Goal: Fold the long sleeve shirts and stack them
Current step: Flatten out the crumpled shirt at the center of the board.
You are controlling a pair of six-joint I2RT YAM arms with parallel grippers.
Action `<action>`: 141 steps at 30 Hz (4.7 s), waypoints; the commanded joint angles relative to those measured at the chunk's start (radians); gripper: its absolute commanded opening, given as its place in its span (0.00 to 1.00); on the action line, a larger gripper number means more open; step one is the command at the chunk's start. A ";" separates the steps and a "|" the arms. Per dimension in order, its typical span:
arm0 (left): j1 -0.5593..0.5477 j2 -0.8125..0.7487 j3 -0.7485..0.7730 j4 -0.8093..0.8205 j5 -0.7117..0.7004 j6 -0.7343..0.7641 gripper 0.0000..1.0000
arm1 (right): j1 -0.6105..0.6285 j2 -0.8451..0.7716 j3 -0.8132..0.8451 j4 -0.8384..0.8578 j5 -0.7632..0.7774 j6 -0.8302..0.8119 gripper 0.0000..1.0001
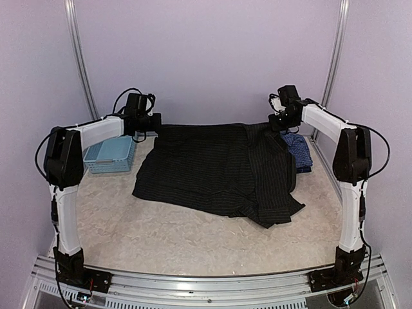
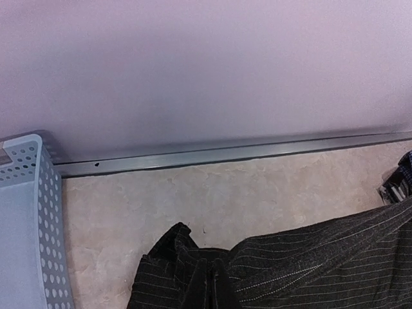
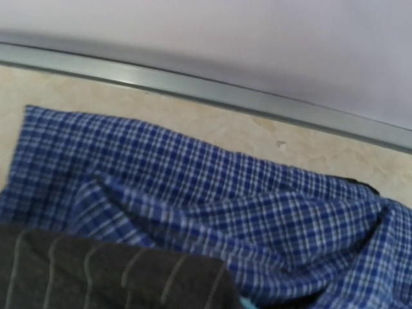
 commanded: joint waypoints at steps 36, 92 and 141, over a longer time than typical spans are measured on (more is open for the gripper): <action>0.058 -0.096 -0.244 0.254 0.146 -0.211 0.83 | -0.038 -0.409 -0.453 0.191 0.112 -0.013 0.66; -0.297 -0.301 -0.946 0.513 0.201 -0.199 0.97 | -0.070 -0.812 -1.488 0.328 -0.174 0.415 0.65; -0.675 -0.464 -0.863 0.534 0.299 0.007 0.86 | -0.067 -1.181 -1.183 0.267 -0.892 0.627 0.00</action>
